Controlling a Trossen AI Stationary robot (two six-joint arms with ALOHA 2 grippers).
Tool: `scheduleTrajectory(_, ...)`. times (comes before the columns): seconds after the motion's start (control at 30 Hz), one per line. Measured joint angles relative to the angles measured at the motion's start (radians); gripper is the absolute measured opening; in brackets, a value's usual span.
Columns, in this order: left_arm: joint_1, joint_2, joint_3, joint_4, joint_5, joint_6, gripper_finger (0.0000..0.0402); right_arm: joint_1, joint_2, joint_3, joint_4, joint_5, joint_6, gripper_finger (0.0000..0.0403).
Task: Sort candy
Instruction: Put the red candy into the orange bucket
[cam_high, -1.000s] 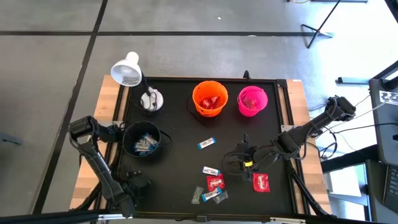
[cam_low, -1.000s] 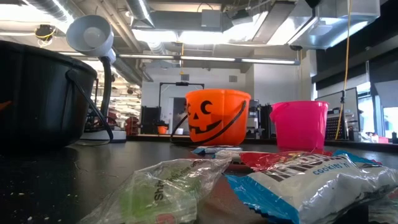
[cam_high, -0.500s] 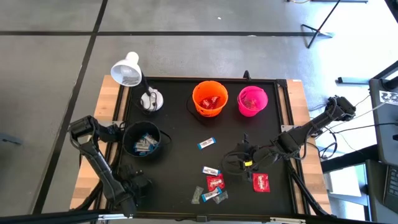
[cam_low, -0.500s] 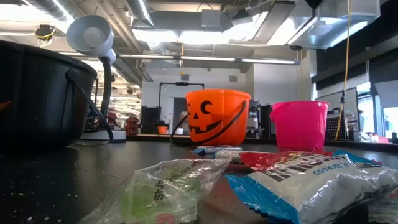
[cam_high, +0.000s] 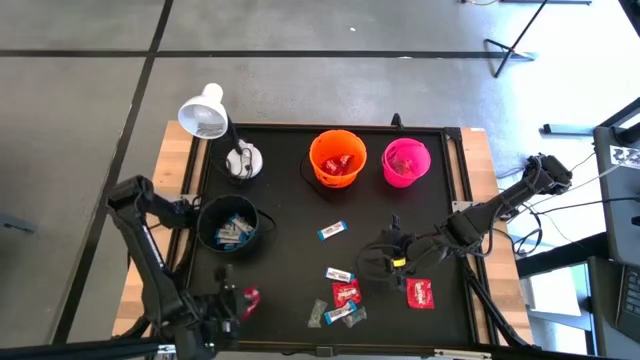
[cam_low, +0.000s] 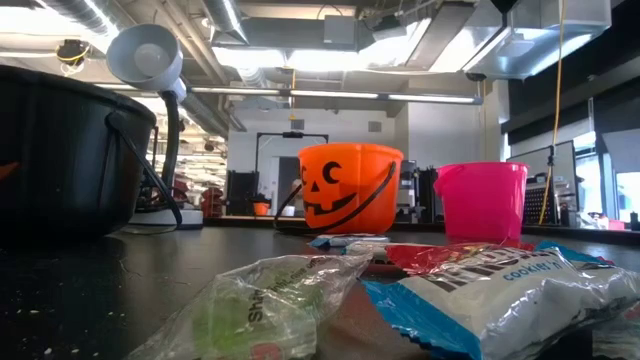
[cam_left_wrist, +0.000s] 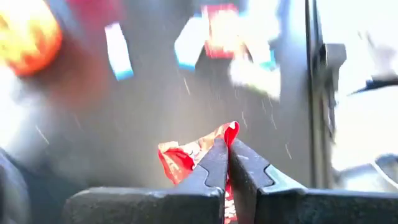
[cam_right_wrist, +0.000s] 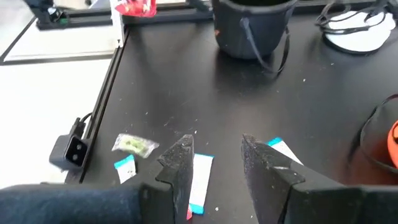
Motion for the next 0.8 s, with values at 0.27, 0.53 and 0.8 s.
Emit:
scheduleTrajectory(0.27,0.163,-0.102,0.026,0.134,-0.226,0.475,0.0000,-0.015,0.000,0.000,0.027,0.027,-0.046,0.0134)
scheduleTrajectory(0.53,0.505,-0.270,-0.217,0.656,0.075,0.915,0.0000,-0.012,0.000,0.000,0.056,0.038,-0.093,0.0134)
scheduleTrajectory(0.8,0.912,-0.319,-0.450,1.257,0.512,1.055,0.0000,-0.006,-0.018,0.000,0.070,0.148,-0.166,0.0134)
